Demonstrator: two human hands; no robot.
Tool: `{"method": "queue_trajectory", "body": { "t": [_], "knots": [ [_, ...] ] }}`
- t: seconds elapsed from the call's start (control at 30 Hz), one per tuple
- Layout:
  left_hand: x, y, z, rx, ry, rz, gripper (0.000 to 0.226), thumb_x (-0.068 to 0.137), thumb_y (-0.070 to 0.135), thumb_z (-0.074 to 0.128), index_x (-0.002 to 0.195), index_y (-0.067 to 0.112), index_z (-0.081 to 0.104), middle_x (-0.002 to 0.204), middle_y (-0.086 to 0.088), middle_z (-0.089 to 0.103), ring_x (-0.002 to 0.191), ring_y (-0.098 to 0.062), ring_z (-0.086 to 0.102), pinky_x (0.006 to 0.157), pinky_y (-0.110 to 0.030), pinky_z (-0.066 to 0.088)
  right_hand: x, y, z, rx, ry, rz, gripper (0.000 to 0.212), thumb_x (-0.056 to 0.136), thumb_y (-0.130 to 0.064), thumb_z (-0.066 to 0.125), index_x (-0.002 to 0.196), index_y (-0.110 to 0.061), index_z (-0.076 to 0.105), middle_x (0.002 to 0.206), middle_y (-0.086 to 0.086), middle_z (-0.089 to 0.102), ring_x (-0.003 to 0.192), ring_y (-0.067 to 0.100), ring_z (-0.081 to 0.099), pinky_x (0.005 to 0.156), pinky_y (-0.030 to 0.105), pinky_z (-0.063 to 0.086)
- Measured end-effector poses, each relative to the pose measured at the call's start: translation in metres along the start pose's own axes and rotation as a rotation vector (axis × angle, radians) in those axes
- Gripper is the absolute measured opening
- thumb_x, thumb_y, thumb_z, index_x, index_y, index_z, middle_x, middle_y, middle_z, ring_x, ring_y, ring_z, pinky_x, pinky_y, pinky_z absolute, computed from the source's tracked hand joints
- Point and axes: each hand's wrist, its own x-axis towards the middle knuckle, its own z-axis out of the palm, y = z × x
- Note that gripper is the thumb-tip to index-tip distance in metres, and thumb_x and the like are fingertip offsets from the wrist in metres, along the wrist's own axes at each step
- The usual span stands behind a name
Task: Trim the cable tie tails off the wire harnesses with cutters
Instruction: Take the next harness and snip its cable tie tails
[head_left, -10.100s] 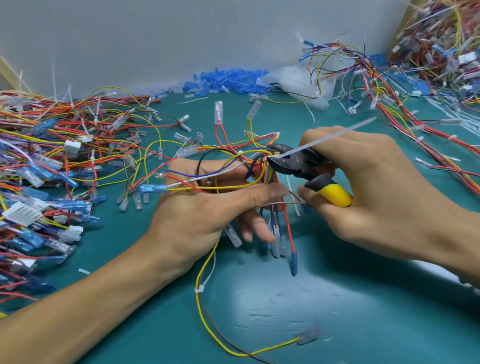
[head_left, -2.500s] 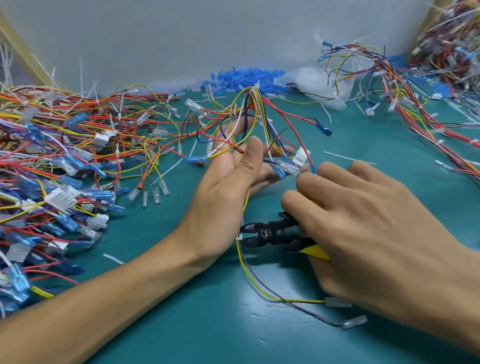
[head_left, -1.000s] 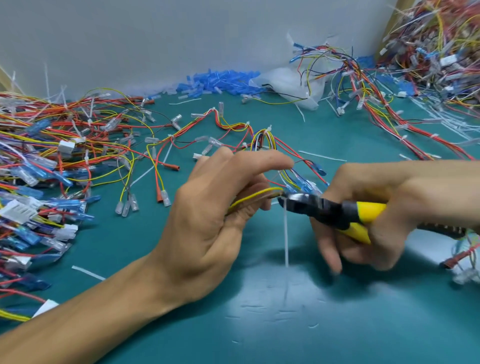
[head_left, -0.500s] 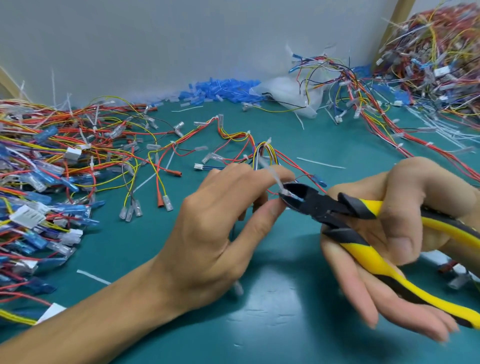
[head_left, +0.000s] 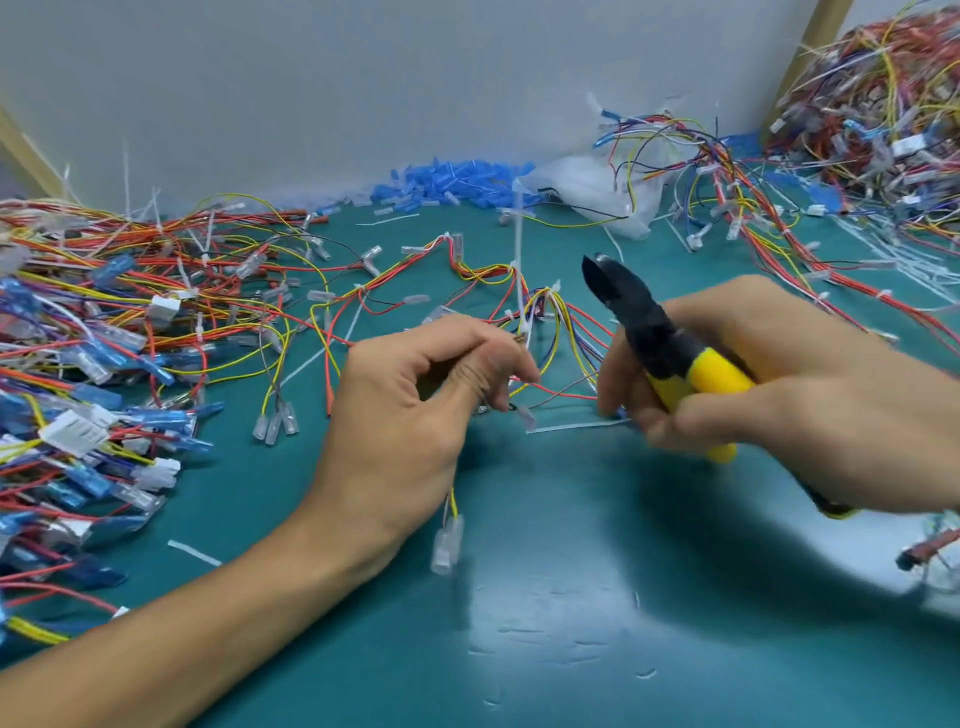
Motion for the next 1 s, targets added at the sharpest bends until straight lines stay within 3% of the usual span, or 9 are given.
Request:
{"method": "queue_trajectory", "body": {
  "t": [0.03, 0.13, 0.27, 0.37, 0.47, 0.57, 0.77, 0.87, 1.0],
  "knots": [
    [0.0009, 0.0004, 0.0003, -0.049, 0.031, -0.023, 0.018, 0.094, 0.018, 0.068, 0.083, 0.006, 0.075, 0.067, -0.007, 0.064, 0.064, -0.003, 0.058, 0.066, -0.013, 0.043, 0.0000, 0.0008, 0.0019, -0.007, 0.032, 0.013, 0.011, 0.076, -0.029, 0.072, 0.085, -0.032, 0.068, 0.070, -0.003, 0.067, 0.061, 0.020, 0.061, 0.059, 0.042, 0.055],
    [0.0009, 0.0001, 0.0018, -0.063, 0.056, -0.020, 0.015, 0.092, 0.014, 0.069, 0.080, 0.006, 0.074, 0.067, -0.008, 0.065, 0.062, -0.003, 0.056, 0.064, -0.015, 0.043, -0.0019, 0.0011, 0.0072, -0.280, 0.132, 0.018, 0.030, 0.070, -0.047, 0.045, 0.087, -0.027, 0.059, 0.064, 0.000, 0.059, 0.063, 0.029, 0.056, 0.057, 0.047, 0.050],
    [-0.0030, -0.0013, 0.0018, 0.050, 0.044, 0.054, 0.013, 0.091, 0.013, 0.072, 0.079, 0.010, 0.075, 0.066, 0.012, 0.060, 0.066, -0.009, 0.058, 0.068, -0.020, 0.042, -0.0020, 0.0011, 0.0103, -0.428, 0.146, 0.004, 0.035, 0.070, -0.052, 0.030, 0.082, -0.026, 0.050, 0.068, -0.006, 0.055, 0.068, 0.032, 0.055, 0.056, 0.042, 0.047],
    [-0.0041, -0.0016, 0.0020, 0.100, -0.004, 0.075, 0.014, 0.093, 0.014, 0.071, 0.082, 0.008, 0.077, 0.072, 0.007, 0.061, 0.071, -0.014, 0.056, 0.069, -0.024, 0.040, -0.0011, 0.0012, 0.0097, -0.535, 0.200, -0.003, 0.031, 0.070, -0.049, 0.031, 0.085, -0.029, 0.050, 0.076, -0.007, 0.058, 0.075, 0.035, 0.059, 0.057, 0.038, 0.046],
    [-0.0042, -0.0026, 0.0014, 0.066, -0.019, 0.055, 0.016, 0.097, 0.017, 0.067, 0.087, 0.012, 0.078, 0.079, -0.004, 0.069, 0.079, -0.029, 0.062, 0.072, -0.041, 0.046, -0.0012, 0.0016, 0.0064, -0.581, 0.230, -0.015, 0.024, 0.069, -0.045, 0.036, 0.086, -0.032, 0.046, 0.075, -0.006, 0.054, 0.076, 0.032, 0.056, 0.054, 0.027, 0.030],
    [-0.0047, -0.0025, -0.0001, -0.009, -0.018, 0.005, 0.019, 0.098, 0.018, 0.063, 0.087, 0.015, 0.079, 0.081, -0.006, 0.071, 0.081, -0.034, 0.061, 0.073, -0.048, 0.045, -0.0004, 0.0056, 0.0035, -0.559, 0.234, -0.034, 0.029, 0.069, -0.045, 0.037, 0.088, -0.030, 0.053, 0.075, -0.007, 0.055, 0.076, 0.032, 0.052, 0.055, 0.023, 0.021],
    [-0.0024, -0.0029, -0.0008, -0.013, -0.096, -0.028, 0.020, 0.096, 0.016, 0.064, 0.083, 0.014, 0.079, 0.075, -0.005, 0.068, 0.073, -0.026, 0.058, 0.066, -0.035, 0.044, 0.0002, 0.0077, 0.0030, -0.546, 0.228, -0.095, 0.024, 0.065, -0.042, 0.040, 0.087, -0.035, 0.046, 0.075, -0.006, 0.056, 0.076, 0.031, 0.048, 0.063, 0.036, 0.037],
    [-0.0018, -0.0019, -0.0020, -0.007, -0.167, -0.035, 0.020, 0.097, 0.018, 0.064, 0.085, 0.014, 0.079, 0.069, -0.001, 0.061, 0.066, -0.017, 0.050, 0.062, -0.022, 0.035, -0.0021, 0.0055, 0.0055, -0.541, 0.185, -0.070, 0.015, 0.061, -0.035, 0.047, 0.076, -0.033, 0.044, 0.063, -0.004, 0.047, 0.066, 0.031, 0.044, 0.055, 0.037, 0.037],
    [-0.0018, 0.0019, -0.0009, 0.040, -0.208, 0.030, 0.020, 0.101, 0.017, 0.059, 0.101, 0.015, 0.079, 0.080, -0.006, 0.063, 0.080, -0.027, 0.055, 0.074, -0.032, 0.041, -0.0003, 0.0086, 0.0072, -0.434, 0.114, 0.042, 0.024, 0.062, -0.033, 0.054, 0.067, -0.011, 0.048, 0.052, 0.012, 0.031, 0.052, 0.033, 0.030, 0.045, 0.042, 0.027]
  ]
}}
